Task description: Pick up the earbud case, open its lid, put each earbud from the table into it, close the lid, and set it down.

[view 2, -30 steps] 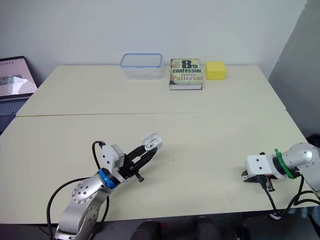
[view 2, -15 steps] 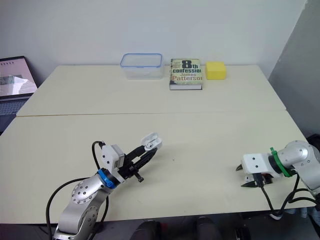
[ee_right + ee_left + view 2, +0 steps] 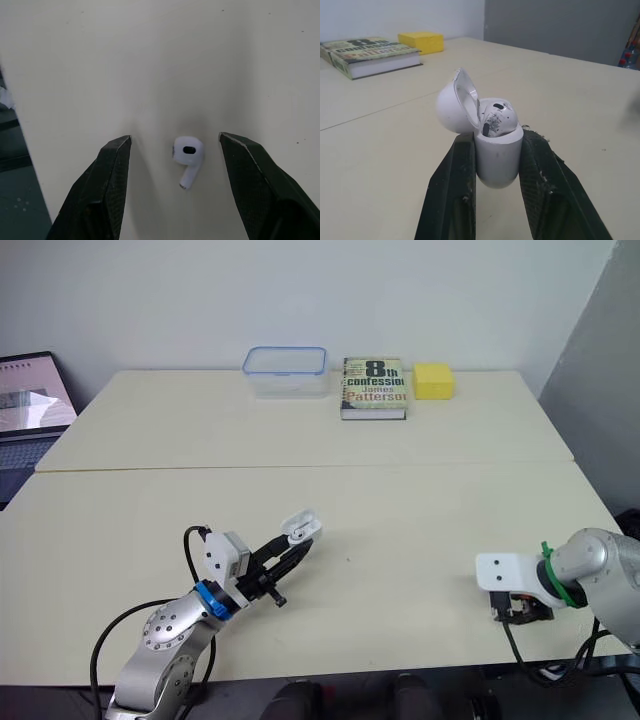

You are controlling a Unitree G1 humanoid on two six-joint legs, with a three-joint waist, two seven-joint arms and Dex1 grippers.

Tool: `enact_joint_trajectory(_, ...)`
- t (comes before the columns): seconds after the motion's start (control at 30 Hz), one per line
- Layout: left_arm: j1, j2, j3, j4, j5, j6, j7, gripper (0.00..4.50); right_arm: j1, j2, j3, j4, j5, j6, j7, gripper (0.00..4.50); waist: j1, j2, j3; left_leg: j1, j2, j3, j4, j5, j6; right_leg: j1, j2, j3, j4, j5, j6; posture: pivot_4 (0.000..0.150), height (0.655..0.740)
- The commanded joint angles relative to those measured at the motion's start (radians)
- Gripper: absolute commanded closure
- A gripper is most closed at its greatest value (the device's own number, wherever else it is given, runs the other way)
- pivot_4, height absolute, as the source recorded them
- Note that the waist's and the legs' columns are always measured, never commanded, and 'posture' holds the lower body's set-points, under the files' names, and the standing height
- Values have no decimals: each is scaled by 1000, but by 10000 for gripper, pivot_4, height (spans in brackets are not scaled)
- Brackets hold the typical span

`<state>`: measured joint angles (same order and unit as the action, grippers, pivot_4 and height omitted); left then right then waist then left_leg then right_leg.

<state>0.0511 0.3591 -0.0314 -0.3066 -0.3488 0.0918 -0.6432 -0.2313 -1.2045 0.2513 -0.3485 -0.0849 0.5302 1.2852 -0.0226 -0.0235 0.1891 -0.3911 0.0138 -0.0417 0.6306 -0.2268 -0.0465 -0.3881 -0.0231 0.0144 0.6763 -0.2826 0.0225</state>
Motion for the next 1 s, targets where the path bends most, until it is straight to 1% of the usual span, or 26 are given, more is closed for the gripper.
enact_joint_trajectory(0.03, -4, 8, 12, -37, -2, -4, 4, 36881, -35, 7, 13, 22, -22, 3, 1, 16012, -1, 0, 0, 0, 0, 0, 0, 0, 0, 0, 0, 0, 0, 0, 0, 1500, 7400)
enact_joint_trajectory(0.3, -1, 9, 12, -49, 1, 2, 11, 36881, -58, 11, 53, 68, -40, -1, 22, 16012, -1, 0, 0, 0, 0, 0, 0, 0, 0, 0, 0, 0, 0, 0, 0, 1500, 7400)
enact_joint_trajectory(0.37, -1, 9, 11, -51, 2, 3, 13, 36881, -63, 15, 60, 71, -43, 0, 24, 19688, -1, 0, 0, 0, 0, 0, 0, 0, 0, 0, 0, 0, 0, 0, 0, 1500, 7400)
enact_joint_trajectory(0.4, -1, 9, 11, -52, 2, 3, 13, 36881, -64, 16, 62, 72, -45, 0, 25, 22428, -1, -1, 0, 0, 0, 0, 0, 0, 0, 0, 0, 0, 0, 0, 0, 1500, 7400)
enact_joint_trajectory(0.57, -3, 10, 10, -51, 1, 4, 15, 36881, -64, 13, 63, 74, -51, -5, 32, 39116, -2, -1, -1, 1, 0, 1, 1, 0, 0, 1, 0, 0, 0, 1, 1, 1500, 7400)
enact_joint_trajectory(0.6, -4, 10, 9, -51, 1, 4, 16, 36881, -64, 11, 60, 72, -49, -4, 34, 41225, -2, -1, -1, 1, 0, 1, 1, 0, 0, 1, 0, 0, 0, 1, 1, 1500, 7400)
enact_joint_trajectory(0.73, -11, 11, 6, -48, -1, 3, 18, 36881, -82, 19, 36, 45, -25, 4, 36, 41133, -2, -1, -1, 1, 0, 1, 1, 0, 0, 1, 0, 0, 0, 1, 1, 1500, 7400)
enact_joint_trajectory(0.83, -17, 9, 5, -45, -2, 0, 18, 36881, -137, 68, -3, 6, 29, 16, 25, 41133, -6, -1, -1, 1, 0, 2, 1, 0, 0, 1, 0, 0, 0, 1, 1, 1500, 7400)
enact_joint_trajectory(0.93, -26, 5, 3, -38, -4, -4, 16, 36881, -218, 175, -48, -19, 105, 42, -14, 41133, -9, -1, -1, 2, 0, 2, 0, 0, 0, 0, 1, 1, 1, 1, 1, 1500, 7400)
enact_joint_trajectory(1.0, -34, -2, 1, -37, -8, -9, 17, 36881, -270, 304, -100, -45, 193, 65, -76, 41133, -8, -1, -1, 1, 1, 1, 0, 0, 0, 0, 1, 0, 1, 1, 1, 1500, 7400)
